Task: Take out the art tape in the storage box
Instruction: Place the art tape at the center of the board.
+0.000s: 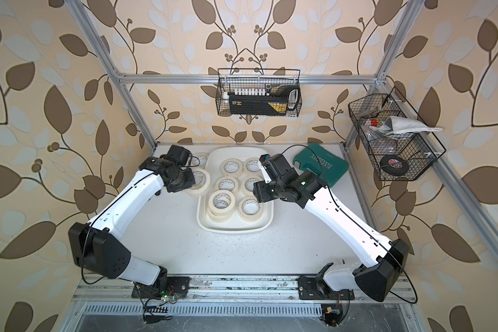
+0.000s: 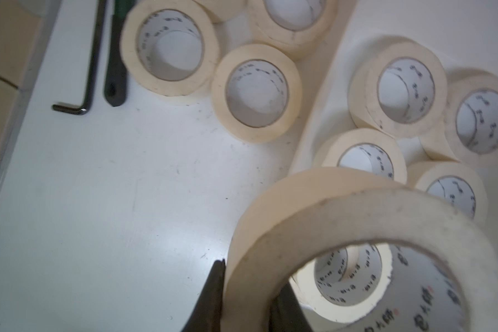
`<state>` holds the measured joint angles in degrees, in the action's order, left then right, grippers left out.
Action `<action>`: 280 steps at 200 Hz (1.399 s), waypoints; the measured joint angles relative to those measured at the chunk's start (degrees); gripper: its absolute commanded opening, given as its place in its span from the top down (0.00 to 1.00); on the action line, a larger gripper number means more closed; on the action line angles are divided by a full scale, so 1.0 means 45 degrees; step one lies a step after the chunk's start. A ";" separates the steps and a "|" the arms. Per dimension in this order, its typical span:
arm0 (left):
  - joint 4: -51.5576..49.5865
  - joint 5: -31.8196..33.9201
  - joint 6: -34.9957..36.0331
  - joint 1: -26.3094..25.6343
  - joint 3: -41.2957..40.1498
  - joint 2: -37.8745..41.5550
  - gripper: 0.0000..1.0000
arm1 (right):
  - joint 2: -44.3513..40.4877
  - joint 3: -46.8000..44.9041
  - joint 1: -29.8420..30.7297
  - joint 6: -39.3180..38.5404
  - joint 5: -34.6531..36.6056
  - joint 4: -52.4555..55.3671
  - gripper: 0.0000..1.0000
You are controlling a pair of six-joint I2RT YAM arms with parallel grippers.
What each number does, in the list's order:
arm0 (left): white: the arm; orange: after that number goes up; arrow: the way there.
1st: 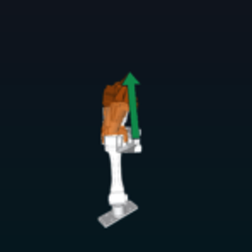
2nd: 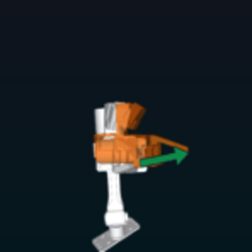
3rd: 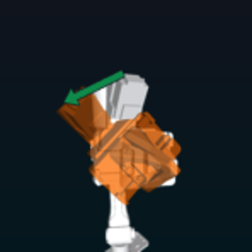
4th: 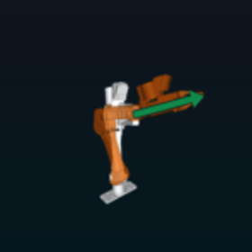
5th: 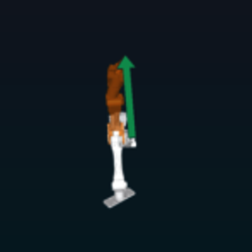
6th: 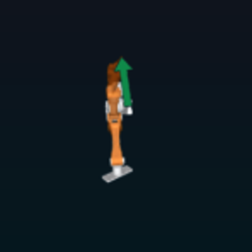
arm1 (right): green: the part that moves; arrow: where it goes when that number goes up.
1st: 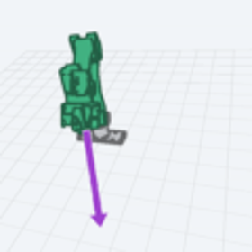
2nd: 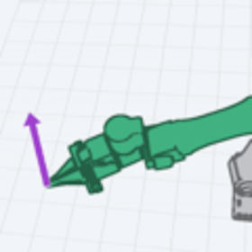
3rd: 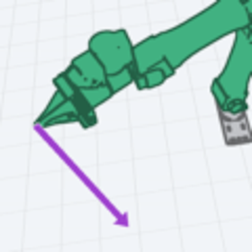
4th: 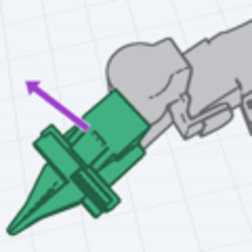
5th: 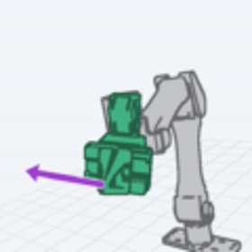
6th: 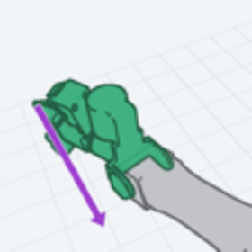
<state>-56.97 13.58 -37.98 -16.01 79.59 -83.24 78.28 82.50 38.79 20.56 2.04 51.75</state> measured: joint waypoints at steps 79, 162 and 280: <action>0.0685 0.0583 -0.2531 0.2720 -0.3211 0.0996 1.00 | 0.0189 -0.0335 0.0000 0.0058 -0.0228 -0.0223 0.34; 0.2574 0.0165 -0.3317 0.4498 -0.4211 -0.1243 1.00 | 0.0384 -0.0515 0.0000 0.0097 -0.0398 -0.0423 0.34; 0.3988 -0.0389 -0.2982 0.5489 -0.3798 -0.3750 0.94 | 0.1671 -0.0481 0.0034 0.0733 -0.1171 -0.0699 0.34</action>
<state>-39.03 11.84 -51.40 8.69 62.50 -100.12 85.80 80.34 38.94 23.86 -3.22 48.60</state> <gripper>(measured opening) 0.216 0.657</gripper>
